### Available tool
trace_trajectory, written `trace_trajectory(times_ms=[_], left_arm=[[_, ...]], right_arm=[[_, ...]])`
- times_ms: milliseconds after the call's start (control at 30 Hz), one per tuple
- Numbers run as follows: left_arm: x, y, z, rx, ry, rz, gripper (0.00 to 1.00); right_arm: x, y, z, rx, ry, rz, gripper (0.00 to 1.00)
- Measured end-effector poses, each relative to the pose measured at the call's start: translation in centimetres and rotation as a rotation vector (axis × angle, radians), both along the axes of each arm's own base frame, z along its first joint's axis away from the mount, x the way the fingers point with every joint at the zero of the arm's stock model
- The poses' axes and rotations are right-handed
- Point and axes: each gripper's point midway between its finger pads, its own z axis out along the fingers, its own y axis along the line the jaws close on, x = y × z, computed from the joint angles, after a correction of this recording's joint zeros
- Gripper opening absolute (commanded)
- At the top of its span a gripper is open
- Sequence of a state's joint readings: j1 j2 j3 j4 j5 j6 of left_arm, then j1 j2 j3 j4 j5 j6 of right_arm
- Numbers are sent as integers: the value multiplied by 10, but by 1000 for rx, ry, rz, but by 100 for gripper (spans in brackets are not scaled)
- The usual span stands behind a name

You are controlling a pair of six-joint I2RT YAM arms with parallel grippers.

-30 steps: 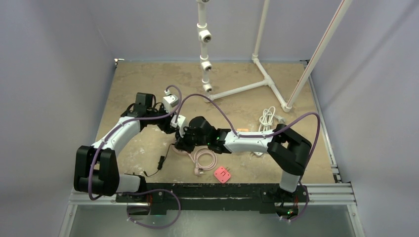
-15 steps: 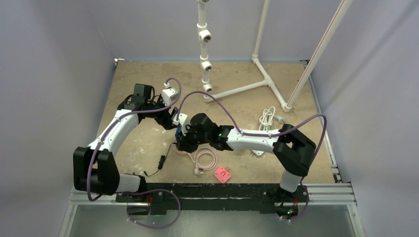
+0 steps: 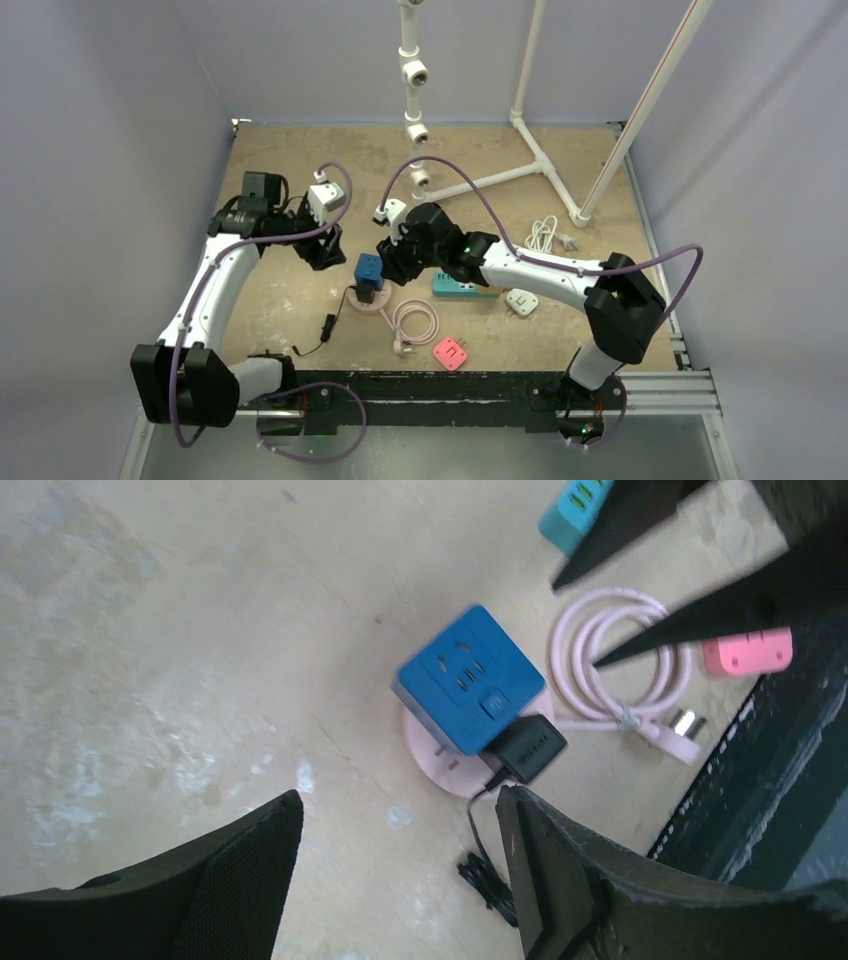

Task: Insert the plug
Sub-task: Press the plug into the socket.

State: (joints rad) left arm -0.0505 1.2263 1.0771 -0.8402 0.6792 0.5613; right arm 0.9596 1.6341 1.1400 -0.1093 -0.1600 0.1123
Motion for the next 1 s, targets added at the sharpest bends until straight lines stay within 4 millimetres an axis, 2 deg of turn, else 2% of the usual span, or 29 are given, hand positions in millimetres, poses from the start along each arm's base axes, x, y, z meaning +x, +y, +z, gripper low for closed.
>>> trace_trajectory(times_ms=[167,233,333,433,500,767,1000], left_arm=[[-42,-8,-26,21,9,-88,57],[-50,-10,-28,23,-12,-110,50],[-51,-11,-28,26,-72,-138,39],[-55,-16,-29,26,-123,-180,17],[-61,-22,-32,30,-152,-224,7],[-79,-57,-37,32,-209,-407,0],[-82,-68,-55,71,-190,-481,0]], right_arm=[[20,-1,3,6,-10,-39,48],[31,3,1,5,-11,-51,50],[44,10,-3,4,-14,-59,51],[54,15,-8,0,-11,-63,52],[59,18,-13,1,-3,-61,51],[64,22,-25,4,22,-52,51],[67,25,-20,33,22,-45,50]])
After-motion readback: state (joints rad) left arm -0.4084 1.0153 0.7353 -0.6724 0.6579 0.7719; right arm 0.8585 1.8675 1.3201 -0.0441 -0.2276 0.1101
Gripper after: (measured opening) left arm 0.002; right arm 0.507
